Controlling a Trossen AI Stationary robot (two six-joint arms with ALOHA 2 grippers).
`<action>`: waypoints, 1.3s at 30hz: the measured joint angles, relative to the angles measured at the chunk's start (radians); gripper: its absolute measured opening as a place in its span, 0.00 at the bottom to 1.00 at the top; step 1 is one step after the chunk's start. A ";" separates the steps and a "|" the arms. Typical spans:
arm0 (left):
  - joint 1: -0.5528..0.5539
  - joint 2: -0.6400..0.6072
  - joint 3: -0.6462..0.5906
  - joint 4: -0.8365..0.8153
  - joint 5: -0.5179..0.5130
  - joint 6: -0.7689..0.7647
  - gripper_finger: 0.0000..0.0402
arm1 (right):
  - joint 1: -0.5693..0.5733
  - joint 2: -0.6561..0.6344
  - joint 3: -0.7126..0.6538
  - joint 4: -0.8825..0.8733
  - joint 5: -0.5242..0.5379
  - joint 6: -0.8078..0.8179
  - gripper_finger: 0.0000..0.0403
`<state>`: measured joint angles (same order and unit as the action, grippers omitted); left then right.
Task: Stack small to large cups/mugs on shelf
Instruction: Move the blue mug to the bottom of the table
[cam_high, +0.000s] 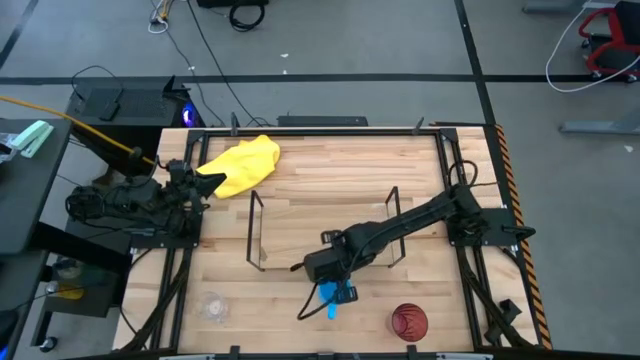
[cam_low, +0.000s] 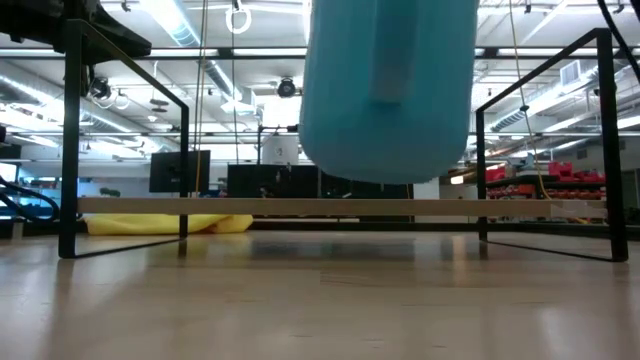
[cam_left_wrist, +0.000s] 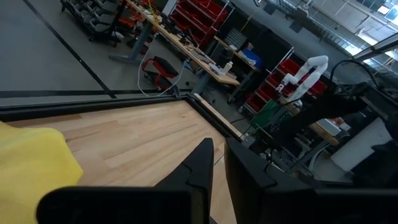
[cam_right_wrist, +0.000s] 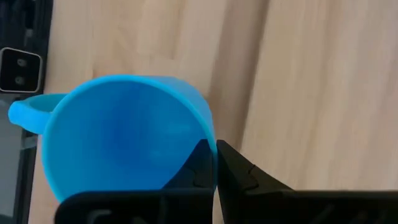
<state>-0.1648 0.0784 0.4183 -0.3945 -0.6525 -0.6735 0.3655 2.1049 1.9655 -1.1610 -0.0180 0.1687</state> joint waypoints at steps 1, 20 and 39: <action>0.000 0.000 0.000 0.000 -0.001 -0.003 0.11 | 0.005 0.012 0.009 -0.001 -0.006 -0.012 0.01; 0.000 0.000 0.000 -0.002 -0.001 -0.030 0.09 | 0.021 0.105 0.016 0.069 -0.049 -0.034 0.01; 0.000 0.000 0.000 -0.030 0.000 -0.030 0.09 | -0.011 0.135 0.016 0.066 -0.061 -0.031 0.10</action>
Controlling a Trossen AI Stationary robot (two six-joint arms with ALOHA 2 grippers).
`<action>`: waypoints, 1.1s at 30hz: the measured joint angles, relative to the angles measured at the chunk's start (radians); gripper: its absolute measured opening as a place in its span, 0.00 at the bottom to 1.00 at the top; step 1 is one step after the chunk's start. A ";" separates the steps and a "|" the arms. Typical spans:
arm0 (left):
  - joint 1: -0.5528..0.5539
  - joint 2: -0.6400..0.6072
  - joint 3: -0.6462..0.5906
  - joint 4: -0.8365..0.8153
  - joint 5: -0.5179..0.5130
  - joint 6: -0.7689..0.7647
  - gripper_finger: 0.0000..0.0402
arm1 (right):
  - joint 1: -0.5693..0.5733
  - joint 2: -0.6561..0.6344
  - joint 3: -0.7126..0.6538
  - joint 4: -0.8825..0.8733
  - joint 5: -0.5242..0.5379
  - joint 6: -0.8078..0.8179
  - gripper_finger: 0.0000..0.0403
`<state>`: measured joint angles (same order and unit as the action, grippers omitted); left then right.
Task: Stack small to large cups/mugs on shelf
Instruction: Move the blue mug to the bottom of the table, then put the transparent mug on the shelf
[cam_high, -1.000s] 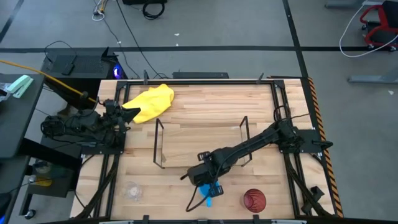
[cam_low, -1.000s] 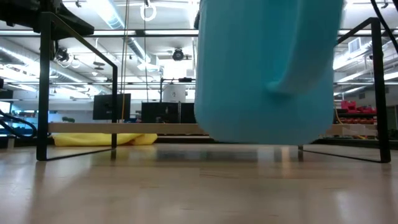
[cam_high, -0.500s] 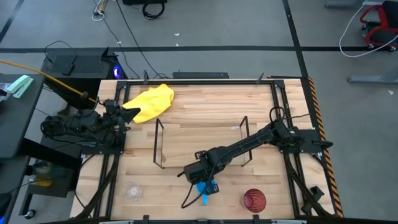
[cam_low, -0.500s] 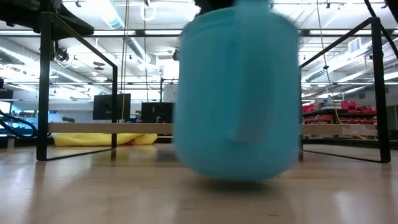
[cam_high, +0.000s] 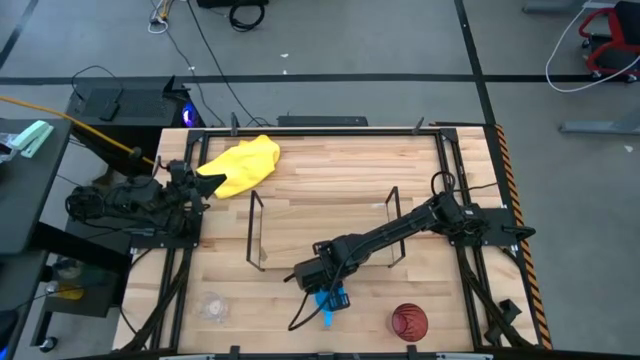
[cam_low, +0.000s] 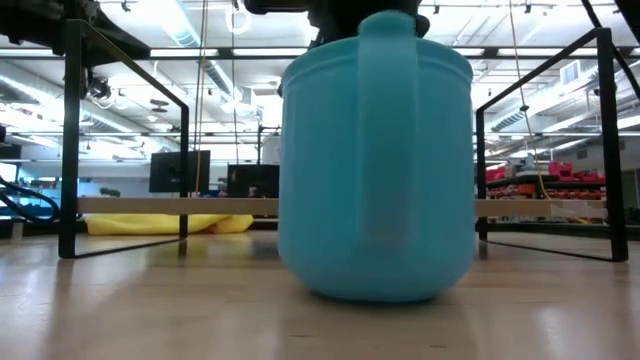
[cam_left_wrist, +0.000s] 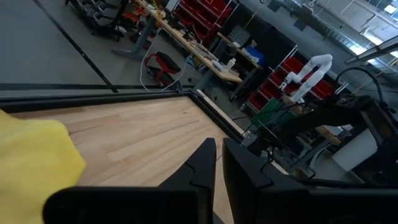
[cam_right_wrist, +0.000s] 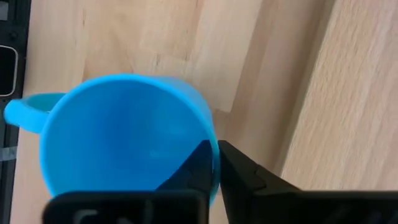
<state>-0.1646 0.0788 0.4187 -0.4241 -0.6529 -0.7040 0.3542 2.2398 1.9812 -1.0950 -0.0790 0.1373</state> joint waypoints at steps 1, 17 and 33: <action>0.000 0.000 0.000 -0.001 0.000 0.000 0.09 | 0.000 0.001 0.000 0.002 -0.001 0.000 0.13; -0.001 0.014 0.089 0.123 0.182 0.118 0.16 | -0.027 -0.151 0.006 -0.016 0.004 0.080 0.35; -0.023 0.698 0.715 -0.874 0.583 -0.224 0.06 | -0.031 -0.612 0.009 -0.205 0.427 0.356 0.33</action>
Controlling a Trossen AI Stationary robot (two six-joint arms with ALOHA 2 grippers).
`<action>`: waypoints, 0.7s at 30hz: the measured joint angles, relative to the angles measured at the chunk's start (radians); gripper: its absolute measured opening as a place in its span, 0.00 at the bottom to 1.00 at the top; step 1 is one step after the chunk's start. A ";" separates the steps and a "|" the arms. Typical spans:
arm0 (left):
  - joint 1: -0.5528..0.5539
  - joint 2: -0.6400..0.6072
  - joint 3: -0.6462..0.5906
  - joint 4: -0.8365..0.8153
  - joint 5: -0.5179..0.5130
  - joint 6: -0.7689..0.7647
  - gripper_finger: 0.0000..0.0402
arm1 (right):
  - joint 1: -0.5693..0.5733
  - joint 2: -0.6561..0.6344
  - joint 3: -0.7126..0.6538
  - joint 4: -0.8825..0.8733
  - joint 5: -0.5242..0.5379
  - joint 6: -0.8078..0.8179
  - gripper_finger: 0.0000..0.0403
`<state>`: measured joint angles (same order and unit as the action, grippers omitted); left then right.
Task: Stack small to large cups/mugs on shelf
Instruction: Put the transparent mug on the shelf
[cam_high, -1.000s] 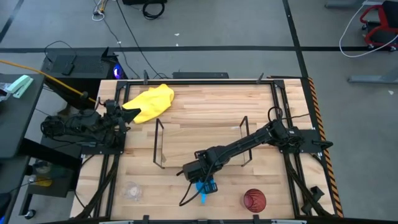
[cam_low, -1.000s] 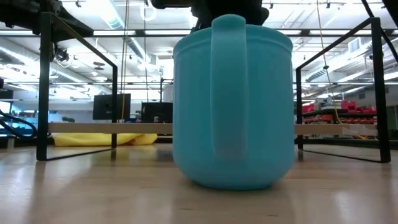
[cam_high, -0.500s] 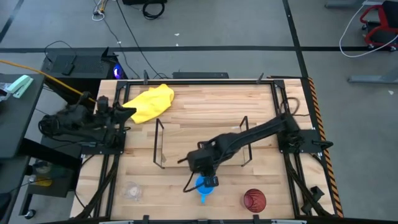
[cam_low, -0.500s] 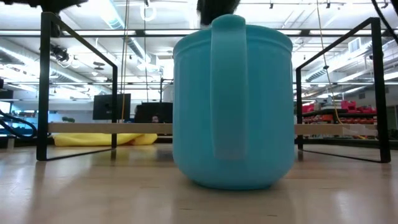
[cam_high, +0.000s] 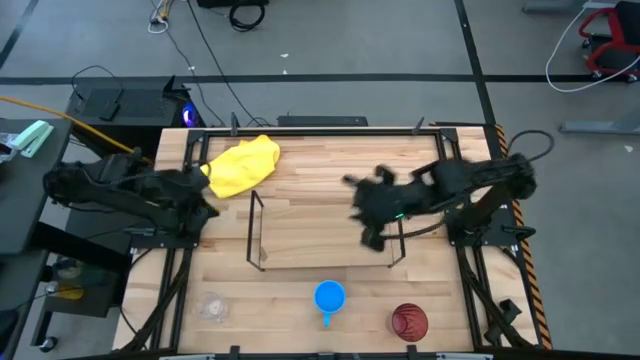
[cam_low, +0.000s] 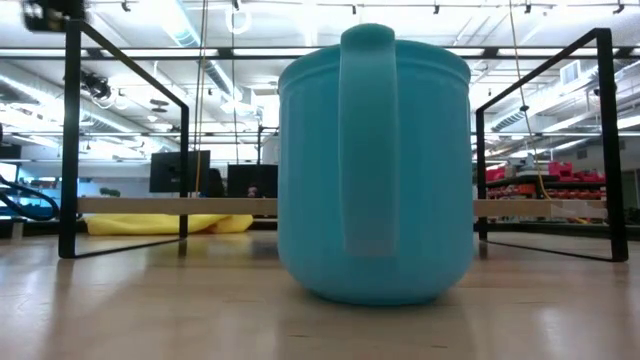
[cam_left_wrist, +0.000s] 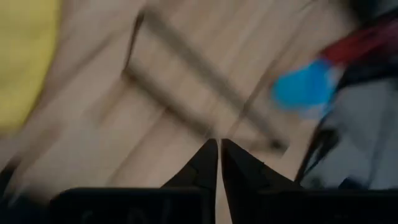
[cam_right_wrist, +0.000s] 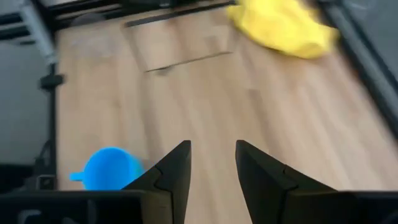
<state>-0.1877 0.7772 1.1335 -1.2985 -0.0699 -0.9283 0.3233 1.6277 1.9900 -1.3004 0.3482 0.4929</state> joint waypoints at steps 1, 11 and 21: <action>-0.011 0.041 0.048 -0.084 0.020 -0.029 0.06 | 0.001 -0.021 0.000 -0.031 0.011 0.030 0.33; -0.305 0.182 0.210 -0.271 0.151 -0.419 0.04 | 0.101 -0.125 0.000 -0.235 0.154 0.220 0.33; -0.641 0.246 0.089 -0.255 0.146 -0.832 0.06 | 0.188 -0.131 -0.044 -0.271 0.253 0.306 0.33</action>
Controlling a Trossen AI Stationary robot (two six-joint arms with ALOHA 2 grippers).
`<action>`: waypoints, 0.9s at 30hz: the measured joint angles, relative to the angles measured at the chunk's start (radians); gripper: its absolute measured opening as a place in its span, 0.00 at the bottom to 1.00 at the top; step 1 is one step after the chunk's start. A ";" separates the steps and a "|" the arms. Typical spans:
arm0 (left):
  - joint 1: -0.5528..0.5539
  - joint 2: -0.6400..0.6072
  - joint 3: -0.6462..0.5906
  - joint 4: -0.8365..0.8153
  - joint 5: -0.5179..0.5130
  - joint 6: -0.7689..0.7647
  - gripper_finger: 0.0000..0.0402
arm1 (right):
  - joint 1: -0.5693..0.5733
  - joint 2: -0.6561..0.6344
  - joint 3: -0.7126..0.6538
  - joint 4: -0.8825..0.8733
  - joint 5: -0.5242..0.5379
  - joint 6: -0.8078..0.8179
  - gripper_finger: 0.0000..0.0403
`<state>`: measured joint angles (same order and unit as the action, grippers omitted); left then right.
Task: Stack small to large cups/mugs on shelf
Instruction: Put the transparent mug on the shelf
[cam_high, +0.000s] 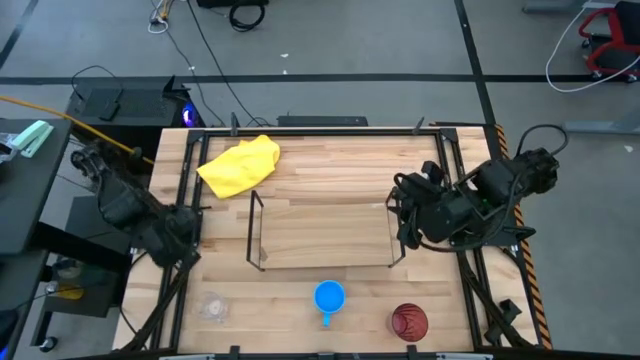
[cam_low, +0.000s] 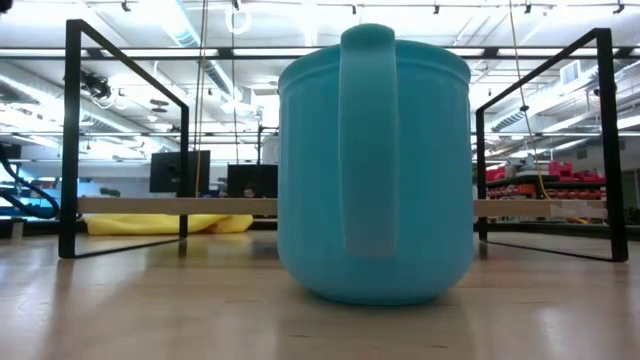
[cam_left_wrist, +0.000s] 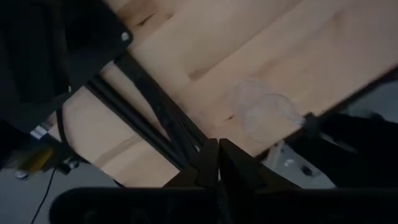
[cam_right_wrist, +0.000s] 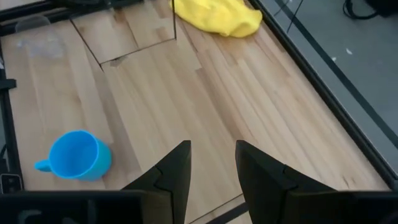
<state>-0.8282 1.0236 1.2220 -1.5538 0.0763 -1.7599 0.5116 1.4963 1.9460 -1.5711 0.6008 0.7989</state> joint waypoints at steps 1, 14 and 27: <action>-0.022 0.013 -0.013 0.011 -0.008 -0.024 0.06 | 0.005 0.000 -0.012 0.000 0.000 0.010 0.33; -0.209 0.133 -0.254 0.419 -0.084 -0.216 0.15 | 0.086 0.000 -0.086 0.000 -0.001 0.236 0.33; -0.226 0.135 -0.442 0.660 -0.085 -0.197 0.27 | 0.089 0.000 -0.086 0.003 0.002 0.384 0.33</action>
<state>-1.0545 1.1587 0.7799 -0.8935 -0.0084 -1.9573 0.6010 1.4963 1.8603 -1.5681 0.6025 1.1831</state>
